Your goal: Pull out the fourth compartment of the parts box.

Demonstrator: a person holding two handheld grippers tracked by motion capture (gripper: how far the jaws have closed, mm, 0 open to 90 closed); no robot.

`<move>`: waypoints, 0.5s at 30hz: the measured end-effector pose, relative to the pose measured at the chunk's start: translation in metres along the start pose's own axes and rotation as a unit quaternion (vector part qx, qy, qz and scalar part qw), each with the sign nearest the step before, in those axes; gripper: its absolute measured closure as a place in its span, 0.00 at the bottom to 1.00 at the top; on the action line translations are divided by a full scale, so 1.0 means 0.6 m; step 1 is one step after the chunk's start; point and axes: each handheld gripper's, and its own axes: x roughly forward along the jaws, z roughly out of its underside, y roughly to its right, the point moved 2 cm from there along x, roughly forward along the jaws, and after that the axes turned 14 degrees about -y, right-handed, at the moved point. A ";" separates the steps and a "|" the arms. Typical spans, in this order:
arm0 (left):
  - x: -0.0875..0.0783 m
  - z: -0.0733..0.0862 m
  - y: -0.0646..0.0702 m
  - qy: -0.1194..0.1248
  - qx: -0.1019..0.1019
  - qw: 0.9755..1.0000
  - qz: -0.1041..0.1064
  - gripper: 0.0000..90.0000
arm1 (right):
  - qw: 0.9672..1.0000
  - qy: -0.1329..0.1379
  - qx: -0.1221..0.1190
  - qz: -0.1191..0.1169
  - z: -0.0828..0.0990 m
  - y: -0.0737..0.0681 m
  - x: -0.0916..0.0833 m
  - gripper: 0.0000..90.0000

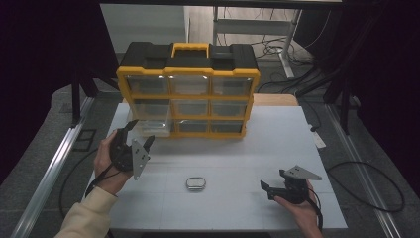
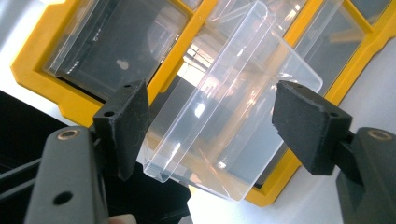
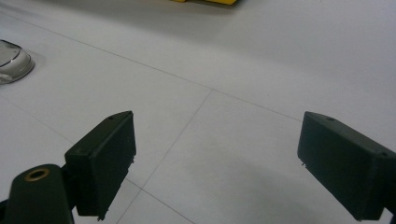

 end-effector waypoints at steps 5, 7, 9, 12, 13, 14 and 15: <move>-0.004 -0.001 0.002 0.000 -0.009 1.000 0.011 0.25 | 1.000 0.000 0.001 0.001 0.000 0.001 0.000 0.13; -0.007 -0.002 0.002 0.002 -0.021 0.999 0.024 0.22 | 1.000 -0.002 0.001 0.000 0.000 0.001 0.000 0.13; -0.009 -0.002 0.003 0.005 -0.031 0.999 0.035 0.21 | 1.000 -0.002 0.002 0.000 0.000 0.001 0.001 0.13; -0.013 -0.003 0.002 0.005 -0.039 0.998 0.058 0.18 | 1.000 -0.001 0.004 0.000 0.000 0.002 0.001 0.13; -0.015 -0.003 0.002 0.004 -0.040 0.997 0.065 0.18 | 1.000 -0.001 0.005 0.000 0.000 0.003 0.001 0.13; -0.017 -0.004 0.002 0.005 -0.041 0.997 0.073 0.17 | 1.000 -0.001 0.005 0.000 -0.001 0.003 0.001 0.13; -0.020 -0.004 0.002 0.006 -0.040 0.996 0.083 0.17 | 1.000 -0.001 0.005 -0.001 -0.001 0.002 0.002 0.13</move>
